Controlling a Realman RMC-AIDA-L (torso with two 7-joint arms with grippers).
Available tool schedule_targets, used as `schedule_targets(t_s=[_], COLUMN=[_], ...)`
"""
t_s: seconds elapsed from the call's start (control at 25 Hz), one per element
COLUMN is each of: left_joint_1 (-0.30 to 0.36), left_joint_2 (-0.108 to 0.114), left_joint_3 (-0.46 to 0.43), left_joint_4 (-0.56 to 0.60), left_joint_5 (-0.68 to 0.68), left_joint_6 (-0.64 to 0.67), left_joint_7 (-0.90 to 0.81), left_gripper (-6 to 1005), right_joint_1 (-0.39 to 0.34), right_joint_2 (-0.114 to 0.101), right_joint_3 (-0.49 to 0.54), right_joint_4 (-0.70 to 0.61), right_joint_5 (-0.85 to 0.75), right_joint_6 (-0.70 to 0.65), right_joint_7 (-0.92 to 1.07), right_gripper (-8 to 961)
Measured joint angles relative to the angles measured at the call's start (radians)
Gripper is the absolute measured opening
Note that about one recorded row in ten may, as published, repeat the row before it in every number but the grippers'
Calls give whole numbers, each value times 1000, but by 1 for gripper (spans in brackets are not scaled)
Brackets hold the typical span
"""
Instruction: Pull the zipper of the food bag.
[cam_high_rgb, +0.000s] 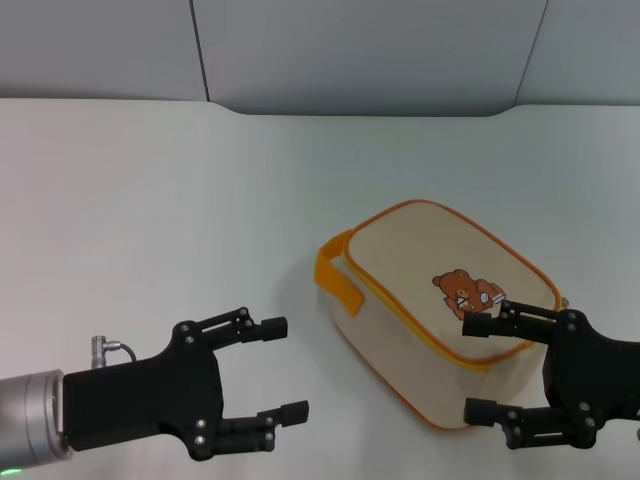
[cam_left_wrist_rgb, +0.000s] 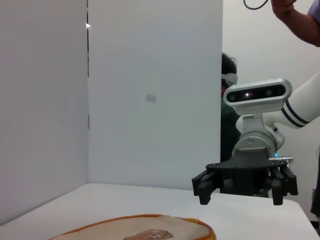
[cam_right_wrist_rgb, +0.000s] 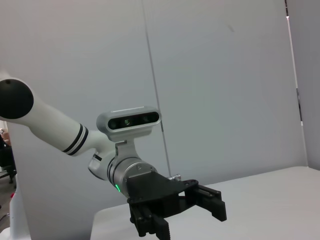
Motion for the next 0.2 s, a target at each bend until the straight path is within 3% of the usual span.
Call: schedule_targets(t_s=[0.2], left_joint_1=[1], left_joint_2=[-1], left_joint_3=[-6], left_joint_4=[2], left_joint_5=[0], left_joint_6=[0], left_joint_7=[0], left_gripper=[809], right_joint_1=[0], right_joint_2=[1], right_joint_3=[7], right_joint_4=[0], right_joint_5=[2], right_joint_6=[0], right_joint_7=[-15], right_gripper=[847])
